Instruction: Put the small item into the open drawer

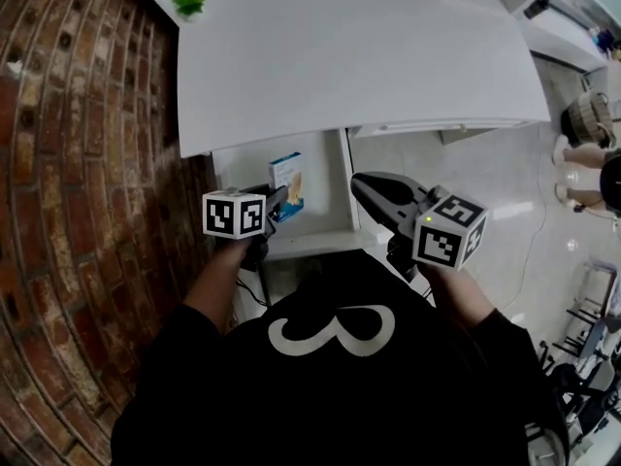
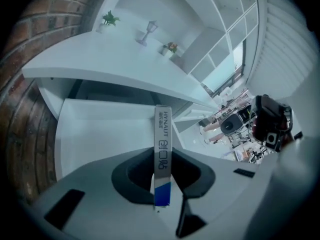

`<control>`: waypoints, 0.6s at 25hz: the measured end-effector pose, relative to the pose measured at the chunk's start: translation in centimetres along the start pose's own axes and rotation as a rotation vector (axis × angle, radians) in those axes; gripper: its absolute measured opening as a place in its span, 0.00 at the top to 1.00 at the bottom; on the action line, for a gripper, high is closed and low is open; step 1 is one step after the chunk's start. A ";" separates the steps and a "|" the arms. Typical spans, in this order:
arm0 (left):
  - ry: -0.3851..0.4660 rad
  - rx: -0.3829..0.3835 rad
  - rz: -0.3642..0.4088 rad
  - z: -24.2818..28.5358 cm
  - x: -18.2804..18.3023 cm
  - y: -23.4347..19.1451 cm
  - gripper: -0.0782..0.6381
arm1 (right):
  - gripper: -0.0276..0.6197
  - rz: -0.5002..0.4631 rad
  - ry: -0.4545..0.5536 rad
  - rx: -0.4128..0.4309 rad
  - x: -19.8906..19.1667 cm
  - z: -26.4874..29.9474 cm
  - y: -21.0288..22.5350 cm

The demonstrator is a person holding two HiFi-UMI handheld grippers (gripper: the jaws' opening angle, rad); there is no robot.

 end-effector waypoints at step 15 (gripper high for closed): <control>-0.152 0.053 -0.115 6.5 -2.3 -4.0 0.78 | 0.94 0.046 -0.031 0.002 -0.2 0.7 3.7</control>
Point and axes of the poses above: the fingertips, and each gripper's own axes: z forward along the fingers, y to its right, x out of its top, the point moved 9 cm from there along -z, backward along the fingers, and after that the axes turned 11 degrees about y, right-handed, at the moved point
